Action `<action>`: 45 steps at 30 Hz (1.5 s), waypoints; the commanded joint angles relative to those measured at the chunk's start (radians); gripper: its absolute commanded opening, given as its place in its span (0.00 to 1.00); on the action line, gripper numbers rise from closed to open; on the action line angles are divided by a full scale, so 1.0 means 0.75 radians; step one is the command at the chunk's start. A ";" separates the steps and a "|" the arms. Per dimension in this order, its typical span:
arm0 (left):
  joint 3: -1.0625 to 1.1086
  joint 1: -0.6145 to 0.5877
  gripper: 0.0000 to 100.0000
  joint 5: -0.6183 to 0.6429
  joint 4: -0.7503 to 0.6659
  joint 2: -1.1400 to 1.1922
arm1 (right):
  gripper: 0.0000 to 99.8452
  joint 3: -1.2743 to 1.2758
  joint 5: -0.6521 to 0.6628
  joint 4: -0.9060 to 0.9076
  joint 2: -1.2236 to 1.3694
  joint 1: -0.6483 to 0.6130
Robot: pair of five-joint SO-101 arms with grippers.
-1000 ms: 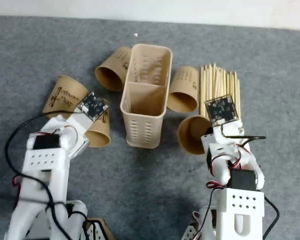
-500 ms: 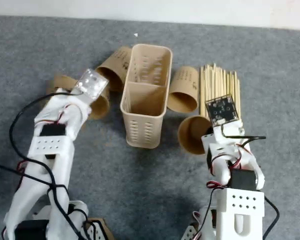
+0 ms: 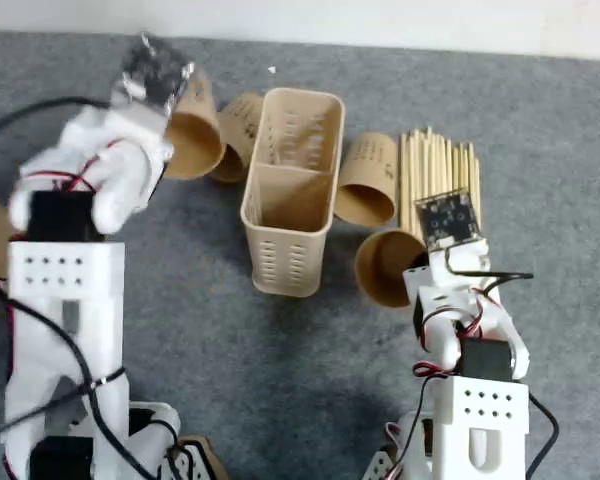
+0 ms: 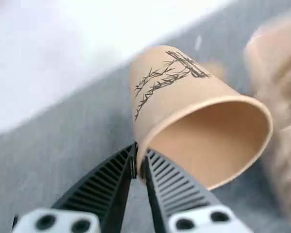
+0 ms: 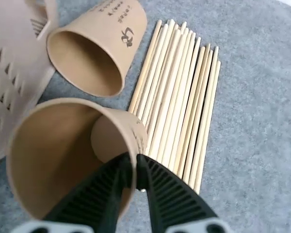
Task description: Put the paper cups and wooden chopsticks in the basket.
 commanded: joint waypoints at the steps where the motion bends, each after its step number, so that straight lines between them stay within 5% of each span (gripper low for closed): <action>1: -0.613 0.247 0.00 0.133 0.321 0.144 | 0.00 -0.054 -0.108 -0.015 -0.003 0.011; 5: -1.028 0.433 0.00 0.319 0.550 0.517 | 0.00 -0.046 -0.176 -0.015 -0.005 0.011; 11: -1.378 0.510 0.00 0.491 0.687 0.926 | 0.00 0.003 -0.180 -0.017 -0.009 0.011; 25: -1.130 0.431 0.01 0.642 0.689 0.805 | 0.00 0.024 -0.178 -0.019 -0.003 0.011; 31: -1.028 0.365 0.22 0.575 0.685 0.805 | 0.00 0.021 -0.174 -0.017 -0.003 0.011; 35: -0.993 0.353 0.21 0.481 0.681 0.805 | 0.00 0.021 -0.174 -0.017 -0.003 0.011; 45: -1.458 -0.294 0.20 0.393 0.577 0.791 | 0.00 0.021 -0.174 -0.017 -0.003 0.011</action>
